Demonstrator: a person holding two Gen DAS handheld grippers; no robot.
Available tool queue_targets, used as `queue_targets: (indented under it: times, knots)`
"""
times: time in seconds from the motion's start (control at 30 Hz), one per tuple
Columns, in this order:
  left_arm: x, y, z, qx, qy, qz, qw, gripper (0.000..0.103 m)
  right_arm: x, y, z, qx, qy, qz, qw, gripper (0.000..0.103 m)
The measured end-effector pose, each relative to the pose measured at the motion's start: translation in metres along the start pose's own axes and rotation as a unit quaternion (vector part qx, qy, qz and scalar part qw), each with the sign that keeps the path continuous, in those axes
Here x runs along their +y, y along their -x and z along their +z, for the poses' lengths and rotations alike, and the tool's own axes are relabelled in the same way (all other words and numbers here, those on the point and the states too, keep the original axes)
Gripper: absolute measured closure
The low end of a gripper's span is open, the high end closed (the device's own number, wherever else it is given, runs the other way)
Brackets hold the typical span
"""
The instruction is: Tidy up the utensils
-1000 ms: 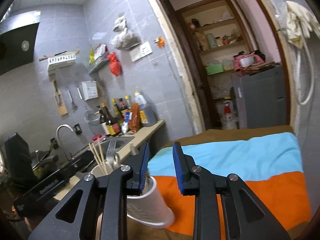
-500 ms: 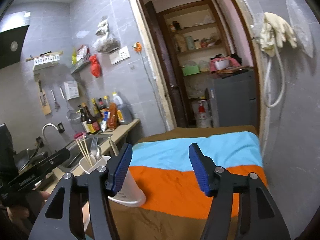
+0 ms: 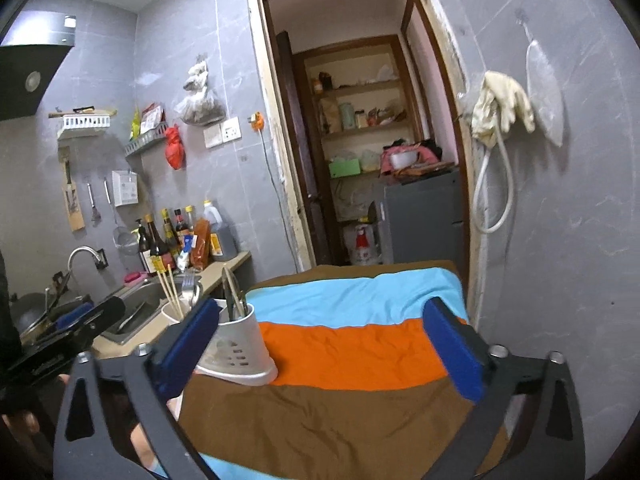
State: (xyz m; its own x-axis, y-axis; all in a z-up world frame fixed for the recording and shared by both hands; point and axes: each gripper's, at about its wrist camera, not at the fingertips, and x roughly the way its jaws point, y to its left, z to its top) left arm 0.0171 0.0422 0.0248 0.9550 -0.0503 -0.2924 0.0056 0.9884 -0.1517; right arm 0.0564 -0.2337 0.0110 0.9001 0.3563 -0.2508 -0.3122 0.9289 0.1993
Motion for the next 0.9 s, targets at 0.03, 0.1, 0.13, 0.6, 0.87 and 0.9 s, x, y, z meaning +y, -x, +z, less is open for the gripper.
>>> queue_targets:
  times: [0.03,0.1,0.13,0.6,0.87,0.9]
  knots:
    - [0.000,0.006,-0.003,0.000,-0.003,0.000,1.0000,0.009,0.003,0.008,-0.002,-0.003,0.003,-0.003,1.000,0.000]
    - [0.002,0.014,-0.007,0.003,-0.004,-0.002,1.0000,0.009,0.006,0.020,-0.007,-0.002,0.006,-0.010,1.000,0.000]
    - [0.003,0.019,-0.009,0.004,-0.002,-0.002,1.0000,0.009,0.007,0.024,-0.009,-0.002,0.007,-0.012,1.000,0.000]
    - [0.011,0.062,-0.021,-0.002,-0.005,-0.001,1.0000,0.009,0.018,0.061,-0.033,-0.001,0.015,-0.045,0.999,0.000]
    - [0.007,0.061,-0.026,0.003,-0.019,0.004,0.9998,0.009,0.019,0.063,-0.037,0.004,0.021,-0.046,0.999,0.000]
    - [0.007,0.061,-0.026,0.002,-0.018,0.005,0.9998,0.009,0.020,0.062,-0.038,0.005,0.022,-0.046,0.999,0.000]
